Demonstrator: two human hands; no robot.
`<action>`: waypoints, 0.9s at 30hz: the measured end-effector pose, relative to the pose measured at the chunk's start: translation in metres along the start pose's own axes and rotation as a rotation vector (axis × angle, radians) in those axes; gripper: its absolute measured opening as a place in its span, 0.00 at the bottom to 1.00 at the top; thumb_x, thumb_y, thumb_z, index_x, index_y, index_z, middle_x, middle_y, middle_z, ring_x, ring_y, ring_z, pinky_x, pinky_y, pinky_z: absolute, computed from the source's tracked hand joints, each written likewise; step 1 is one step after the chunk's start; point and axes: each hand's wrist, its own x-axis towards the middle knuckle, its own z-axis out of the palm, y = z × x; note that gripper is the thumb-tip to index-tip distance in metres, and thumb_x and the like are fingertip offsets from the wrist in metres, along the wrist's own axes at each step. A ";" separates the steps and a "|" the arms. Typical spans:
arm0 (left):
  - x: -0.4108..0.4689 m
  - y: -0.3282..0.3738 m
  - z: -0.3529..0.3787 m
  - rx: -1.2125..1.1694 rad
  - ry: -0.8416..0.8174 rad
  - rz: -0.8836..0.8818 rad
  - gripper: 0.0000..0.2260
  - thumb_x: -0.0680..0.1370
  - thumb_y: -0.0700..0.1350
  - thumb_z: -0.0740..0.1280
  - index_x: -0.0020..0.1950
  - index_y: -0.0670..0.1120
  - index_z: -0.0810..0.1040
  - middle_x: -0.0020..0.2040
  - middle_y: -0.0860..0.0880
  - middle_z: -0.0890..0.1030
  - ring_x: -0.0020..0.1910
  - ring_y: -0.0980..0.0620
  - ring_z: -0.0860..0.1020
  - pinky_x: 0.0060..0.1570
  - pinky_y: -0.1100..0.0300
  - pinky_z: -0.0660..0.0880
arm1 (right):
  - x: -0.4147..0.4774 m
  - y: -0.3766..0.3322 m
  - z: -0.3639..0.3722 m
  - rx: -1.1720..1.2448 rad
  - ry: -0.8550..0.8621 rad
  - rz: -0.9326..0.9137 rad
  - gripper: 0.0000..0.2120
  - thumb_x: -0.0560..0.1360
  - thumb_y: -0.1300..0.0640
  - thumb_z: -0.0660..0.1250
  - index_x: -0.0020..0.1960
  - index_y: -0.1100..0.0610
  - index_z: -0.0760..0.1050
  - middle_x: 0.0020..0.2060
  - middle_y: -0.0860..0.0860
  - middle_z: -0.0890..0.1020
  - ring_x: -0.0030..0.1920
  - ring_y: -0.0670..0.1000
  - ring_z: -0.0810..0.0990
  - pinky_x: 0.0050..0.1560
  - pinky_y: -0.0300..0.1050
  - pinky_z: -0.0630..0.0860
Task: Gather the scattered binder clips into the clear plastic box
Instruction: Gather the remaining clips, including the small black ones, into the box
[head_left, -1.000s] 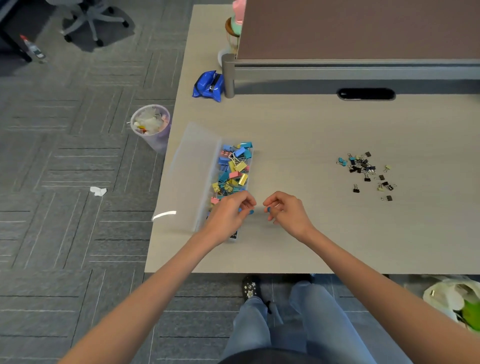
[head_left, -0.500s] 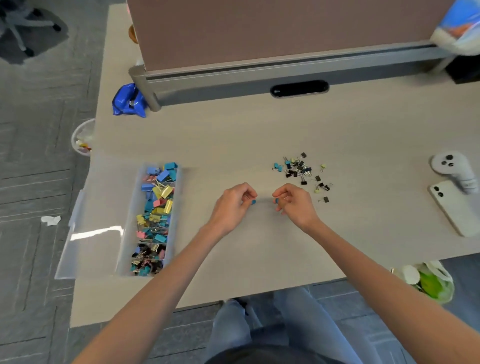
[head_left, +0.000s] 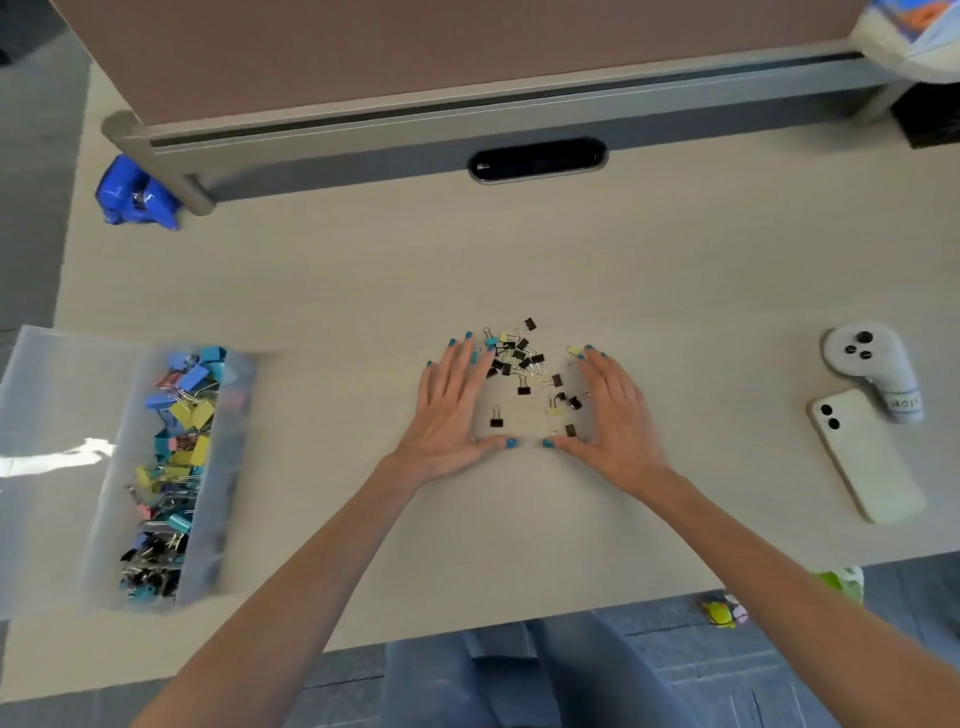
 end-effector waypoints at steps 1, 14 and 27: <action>0.002 -0.001 0.002 0.060 -0.038 0.026 0.51 0.68 0.74 0.61 0.78 0.52 0.38 0.78 0.49 0.34 0.76 0.49 0.32 0.74 0.45 0.39 | -0.002 0.007 0.000 -0.076 -0.048 -0.027 0.52 0.66 0.29 0.66 0.78 0.56 0.50 0.77 0.49 0.51 0.77 0.49 0.47 0.75 0.45 0.46; 0.046 -0.002 0.006 0.288 0.018 0.070 0.45 0.73 0.74 0.52 0.79 0.49 0.41 0.79 0.44 0.39 0.77 0.47 0.38 0.75 0.44 0.46 | 0.042 0.026 0.009 -0.310 -0.166 -0.166 0.51 0.70 0.24 0.48 0.78 0.59 0.41 0.78 0.54 0.44 0.77 0.51 0.41 0.76 0.54 0.45; 0.079 0.011 -0.001 0.324 0.167 0.206 0.30 0.77 0.66 0.56 0.76 0.53 0.61 0.70 0.48 0.66 0.65 0.46 0.66 0.63 0.53 0.64 | 0.043 0.044 -0.013 -0.101 0.025 -0.172 0.39 0.74 0.34 0.61 0.74 0.58 0.59 0.73 0.51 0.64 0.71 0.51 0.63 0.71 0.43 0.58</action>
